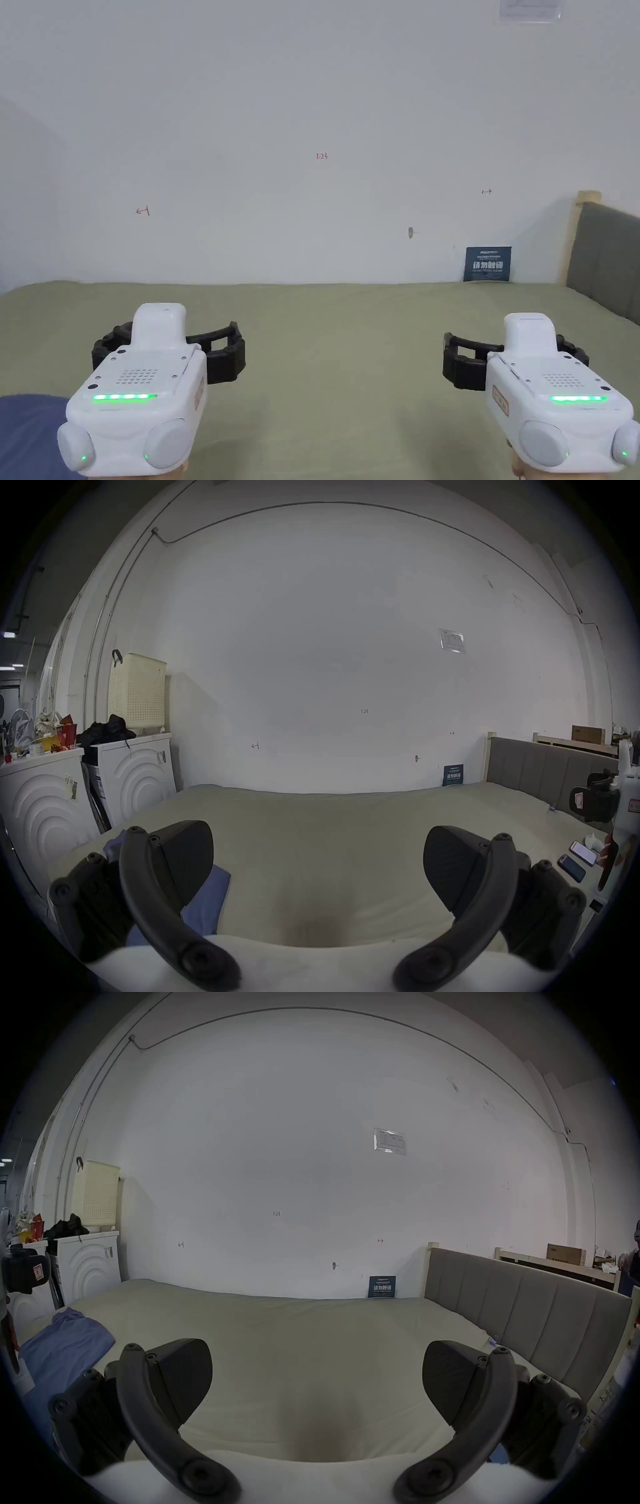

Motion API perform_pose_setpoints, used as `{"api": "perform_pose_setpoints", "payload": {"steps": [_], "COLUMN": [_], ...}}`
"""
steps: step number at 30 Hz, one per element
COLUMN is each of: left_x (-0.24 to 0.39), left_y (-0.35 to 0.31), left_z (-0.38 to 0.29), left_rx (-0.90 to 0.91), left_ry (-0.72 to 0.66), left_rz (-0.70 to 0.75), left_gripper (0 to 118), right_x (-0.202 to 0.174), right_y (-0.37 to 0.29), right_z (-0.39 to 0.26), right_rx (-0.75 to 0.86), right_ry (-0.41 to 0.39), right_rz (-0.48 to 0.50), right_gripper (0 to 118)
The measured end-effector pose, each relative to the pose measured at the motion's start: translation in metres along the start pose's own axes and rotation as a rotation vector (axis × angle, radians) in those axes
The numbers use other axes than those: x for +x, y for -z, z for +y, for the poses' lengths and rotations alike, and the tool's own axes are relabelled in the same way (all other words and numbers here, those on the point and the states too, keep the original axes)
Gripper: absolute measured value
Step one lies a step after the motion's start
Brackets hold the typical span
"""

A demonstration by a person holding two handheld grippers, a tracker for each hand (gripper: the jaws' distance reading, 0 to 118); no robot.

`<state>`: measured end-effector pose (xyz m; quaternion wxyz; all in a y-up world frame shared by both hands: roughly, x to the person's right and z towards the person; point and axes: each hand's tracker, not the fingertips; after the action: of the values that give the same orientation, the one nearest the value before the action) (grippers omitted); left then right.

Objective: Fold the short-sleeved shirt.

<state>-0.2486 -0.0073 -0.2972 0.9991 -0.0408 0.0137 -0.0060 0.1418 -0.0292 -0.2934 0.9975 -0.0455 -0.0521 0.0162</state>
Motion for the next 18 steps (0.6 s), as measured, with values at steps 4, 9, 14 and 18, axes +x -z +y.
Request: {"api": "perform_pose_setpoints", "payload": {"steps": [4,9,14,18], "left_x": [-0.004,-0.01,-0.01,-0.003], "left_y": [0.006,0.01,0.011,-0.003], "left_z": [-0.001,-0.003,-0.002,0.01], "left_rx": [0.0,0.009,0.003,-0.002], "left_ry": [-0.007,0.028,-0.004,-0.02], "left_rz": [0.0,-0.004,0.005,0.007], "left_gripper": [118,118,118,118], "right_x": [0.0,0.001,-0.001,-0.002], "right_y": [-0.001,-0.001,0.0,-0.001], "right_z": [0.001,0.003,0.004,0.005], "right_rx": [0.002,0.007,0.0,0.004], "right_ry": [0.003,-0.006,0.005,0.004], "right_rz": [0.002,0.007,0.009,0.007], "right_gripper": [118,118,118,118]}}
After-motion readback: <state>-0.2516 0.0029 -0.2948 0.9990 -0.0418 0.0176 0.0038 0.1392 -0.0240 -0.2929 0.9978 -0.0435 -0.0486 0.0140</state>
